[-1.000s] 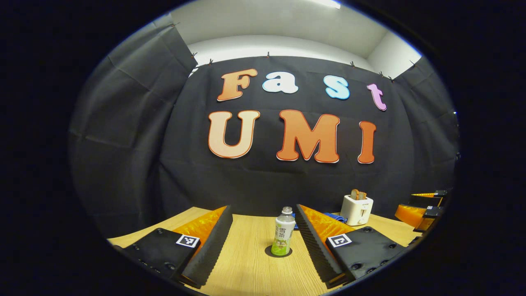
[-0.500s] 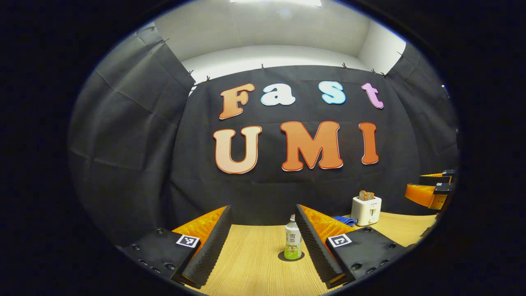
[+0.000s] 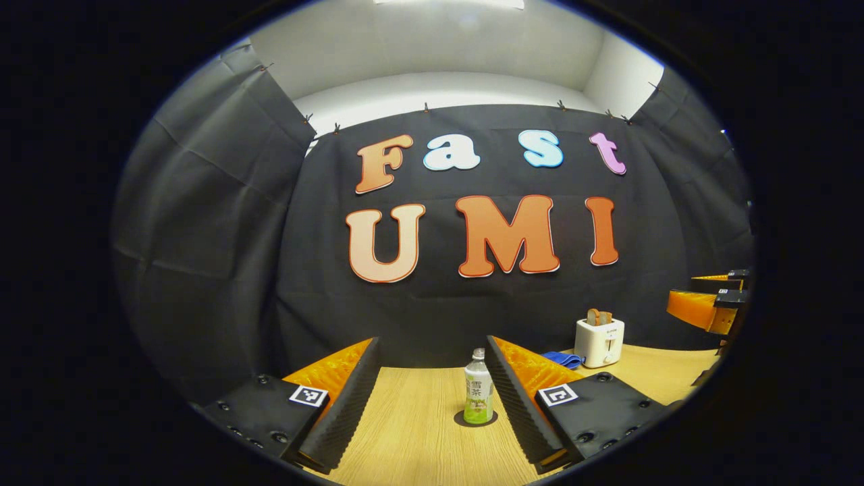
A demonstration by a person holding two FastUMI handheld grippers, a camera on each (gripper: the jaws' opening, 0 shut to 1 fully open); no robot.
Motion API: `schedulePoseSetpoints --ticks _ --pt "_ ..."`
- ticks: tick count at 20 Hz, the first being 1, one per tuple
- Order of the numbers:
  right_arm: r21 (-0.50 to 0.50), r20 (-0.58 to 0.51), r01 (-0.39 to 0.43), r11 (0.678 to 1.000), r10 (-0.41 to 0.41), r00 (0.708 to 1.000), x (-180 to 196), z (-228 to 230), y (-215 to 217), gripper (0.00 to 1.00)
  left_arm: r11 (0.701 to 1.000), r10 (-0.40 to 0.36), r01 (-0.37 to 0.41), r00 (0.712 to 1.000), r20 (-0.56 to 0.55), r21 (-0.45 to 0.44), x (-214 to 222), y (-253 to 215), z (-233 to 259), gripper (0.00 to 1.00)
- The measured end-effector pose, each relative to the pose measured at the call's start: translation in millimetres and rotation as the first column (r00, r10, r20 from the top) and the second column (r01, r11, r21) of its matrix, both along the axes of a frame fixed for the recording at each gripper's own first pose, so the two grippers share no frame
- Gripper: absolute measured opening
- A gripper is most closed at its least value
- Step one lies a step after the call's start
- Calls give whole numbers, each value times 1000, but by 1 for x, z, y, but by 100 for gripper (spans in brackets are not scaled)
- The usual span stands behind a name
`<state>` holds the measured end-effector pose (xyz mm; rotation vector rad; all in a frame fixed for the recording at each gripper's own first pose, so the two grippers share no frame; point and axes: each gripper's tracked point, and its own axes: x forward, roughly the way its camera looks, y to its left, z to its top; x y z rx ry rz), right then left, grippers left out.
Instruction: Open the teacup lid with one hand, grasp the water bottle and pour water into the teacup with the other hand; after pouring, place the water bottle on the coaster and then close the teacup lid.
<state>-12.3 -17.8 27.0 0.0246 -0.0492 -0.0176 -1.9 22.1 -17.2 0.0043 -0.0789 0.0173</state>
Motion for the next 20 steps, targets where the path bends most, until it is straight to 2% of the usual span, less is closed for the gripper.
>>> schedulePoseSetpoints --ticks 20 --pt "-22 -4 0 1000 0 1000 5 -5 2 90 1000 16 -16 1000 4 10 2 7 0 97"
